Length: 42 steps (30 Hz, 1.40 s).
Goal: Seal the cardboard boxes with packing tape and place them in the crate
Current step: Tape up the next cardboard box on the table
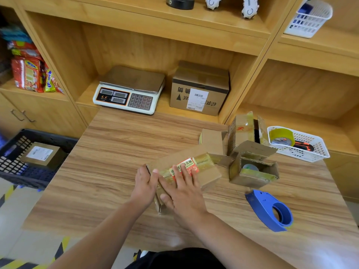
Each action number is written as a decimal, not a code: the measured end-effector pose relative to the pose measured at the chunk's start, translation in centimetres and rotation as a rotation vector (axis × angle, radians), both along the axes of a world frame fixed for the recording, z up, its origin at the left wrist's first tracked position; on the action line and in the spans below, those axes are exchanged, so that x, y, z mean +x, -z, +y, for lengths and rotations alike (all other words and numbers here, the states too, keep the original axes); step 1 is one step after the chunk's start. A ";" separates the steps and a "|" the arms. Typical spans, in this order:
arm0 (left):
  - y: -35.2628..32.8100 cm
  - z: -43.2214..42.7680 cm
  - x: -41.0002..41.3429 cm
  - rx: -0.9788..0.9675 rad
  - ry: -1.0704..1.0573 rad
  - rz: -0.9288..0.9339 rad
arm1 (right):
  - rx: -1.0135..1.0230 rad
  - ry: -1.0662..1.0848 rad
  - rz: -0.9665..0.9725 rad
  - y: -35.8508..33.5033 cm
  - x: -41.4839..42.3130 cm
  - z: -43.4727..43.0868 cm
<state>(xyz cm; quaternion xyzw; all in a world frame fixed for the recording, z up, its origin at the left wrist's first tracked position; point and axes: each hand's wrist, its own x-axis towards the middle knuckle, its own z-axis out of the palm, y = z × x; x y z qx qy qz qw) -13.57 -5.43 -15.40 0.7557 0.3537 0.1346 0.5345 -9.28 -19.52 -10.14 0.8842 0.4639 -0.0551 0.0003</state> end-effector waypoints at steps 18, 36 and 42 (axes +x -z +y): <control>-0.7 0.4 -0.4 0.029 0.081 0.072 | 0.043 0.186 -0.028 0.1 5.7 -3.0; -1.0 -0.1 0.0 -0.043 0.023 0.085 | 0.019 0.373 0.046 -0.4 9.7 -5.2; -2.2 -1.5 0.7 -0.303 -0.109 -0.031 | 0.135 0.467 0.206 0.2 8.9 -4.9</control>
